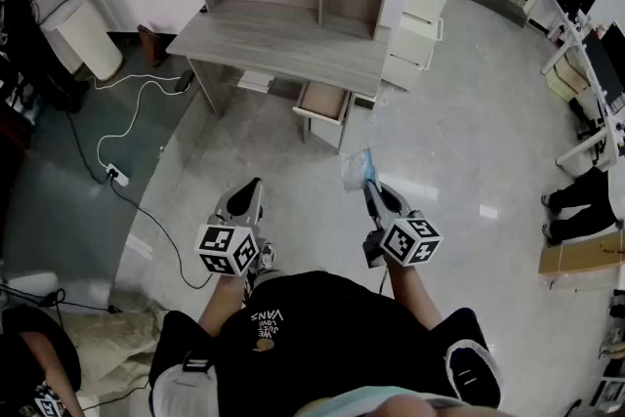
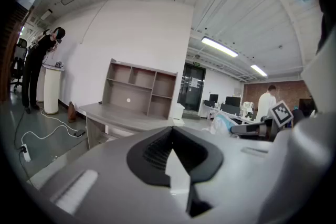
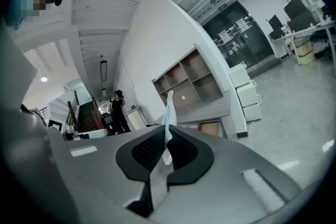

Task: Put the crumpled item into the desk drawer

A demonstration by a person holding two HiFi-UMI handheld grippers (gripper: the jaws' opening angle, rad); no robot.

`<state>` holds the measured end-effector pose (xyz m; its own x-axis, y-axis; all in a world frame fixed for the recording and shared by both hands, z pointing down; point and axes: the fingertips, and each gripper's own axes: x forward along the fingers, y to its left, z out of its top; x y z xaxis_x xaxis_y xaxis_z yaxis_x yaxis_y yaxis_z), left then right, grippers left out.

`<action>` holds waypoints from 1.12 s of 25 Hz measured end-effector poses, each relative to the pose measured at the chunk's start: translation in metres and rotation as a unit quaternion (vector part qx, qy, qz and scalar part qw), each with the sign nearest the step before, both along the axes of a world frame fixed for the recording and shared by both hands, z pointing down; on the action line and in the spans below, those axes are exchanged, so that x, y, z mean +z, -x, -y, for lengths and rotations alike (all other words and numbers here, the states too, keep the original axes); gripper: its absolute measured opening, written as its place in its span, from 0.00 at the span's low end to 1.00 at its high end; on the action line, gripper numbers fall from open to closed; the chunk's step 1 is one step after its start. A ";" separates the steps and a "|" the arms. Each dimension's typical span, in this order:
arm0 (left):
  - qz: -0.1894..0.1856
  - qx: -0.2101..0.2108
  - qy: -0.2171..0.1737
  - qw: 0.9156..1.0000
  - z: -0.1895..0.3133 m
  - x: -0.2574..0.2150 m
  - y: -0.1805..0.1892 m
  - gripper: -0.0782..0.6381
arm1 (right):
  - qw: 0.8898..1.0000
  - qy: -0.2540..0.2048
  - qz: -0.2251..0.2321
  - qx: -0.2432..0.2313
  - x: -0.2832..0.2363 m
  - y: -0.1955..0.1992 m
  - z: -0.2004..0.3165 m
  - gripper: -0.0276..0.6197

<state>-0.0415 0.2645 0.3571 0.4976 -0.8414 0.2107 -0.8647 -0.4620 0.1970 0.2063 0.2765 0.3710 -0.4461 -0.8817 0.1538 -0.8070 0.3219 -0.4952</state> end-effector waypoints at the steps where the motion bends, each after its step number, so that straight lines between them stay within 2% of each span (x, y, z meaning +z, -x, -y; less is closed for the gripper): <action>1: -0.001 -0.001 0.000 1.000 0.000 0.000 -0.001 0.18 | 1.000 -0.002 0.005 0.000 -0.001 -0.001 0.000 0.06; 8: -0.004 -0.008 0.003 1.000 0.007 0.001 0.000 0.18 | 1.000 -0.001 0.013 -0.003 -0.001 -0.001 0.007 0.06; 14: -0.009 -0.008 0.014 1.000 0.040 0.011 0.012 0.18 | 1.000 0.004 0.013 0.004 0.003 0.006 0.034 0.06; 22: -0.012 0.031 0.025 0.999 0.117 0.022 0.033 0.18 | 0.999 0.020 0.006 0.040 0.012 0.032 0.099 0.06; 28: -0.004 0.075 0.033 0.997 0.181 0.029 0.058 0.18 | 0.994 0.037 0.012 0.100 0.021 0.053 0.151 0.06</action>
